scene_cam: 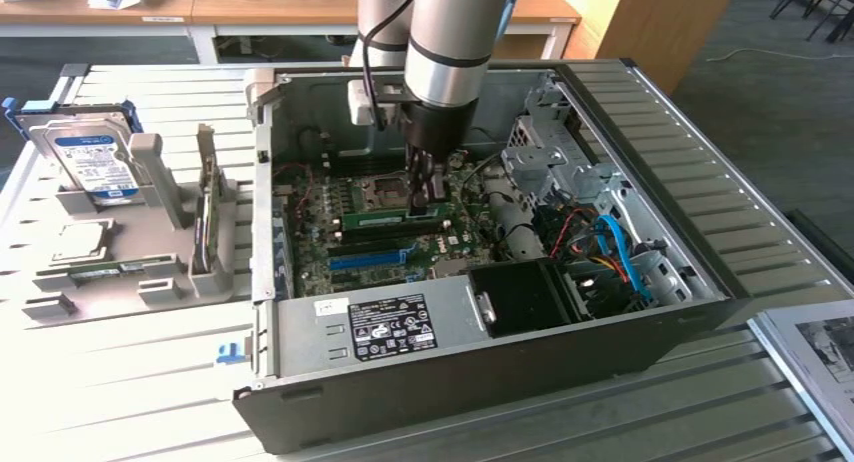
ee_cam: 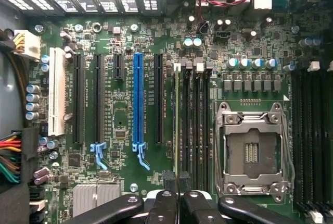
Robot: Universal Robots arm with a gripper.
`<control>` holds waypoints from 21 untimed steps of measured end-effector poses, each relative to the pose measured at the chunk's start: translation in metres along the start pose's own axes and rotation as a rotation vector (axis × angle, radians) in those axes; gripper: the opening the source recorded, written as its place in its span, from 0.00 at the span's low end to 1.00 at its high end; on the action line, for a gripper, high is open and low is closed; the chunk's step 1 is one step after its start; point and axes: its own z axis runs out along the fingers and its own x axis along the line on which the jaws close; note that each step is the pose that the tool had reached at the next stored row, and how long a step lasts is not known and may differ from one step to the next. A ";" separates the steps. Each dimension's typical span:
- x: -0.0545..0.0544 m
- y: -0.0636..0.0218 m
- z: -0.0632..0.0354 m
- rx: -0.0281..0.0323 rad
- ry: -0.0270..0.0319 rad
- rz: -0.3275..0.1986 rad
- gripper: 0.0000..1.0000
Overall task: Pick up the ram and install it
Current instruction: 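Insert the ram into the slot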
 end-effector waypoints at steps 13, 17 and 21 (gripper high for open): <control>0.000 -0.0003 0.0061 0.0000 0.0001 0.000 0.11; 0.000 -0.0003 0.0062 -0.0001 0.0001 0.000 0.11; -0.002 -0.0002 0.0072 0.0000 0.0000 0.000 0.11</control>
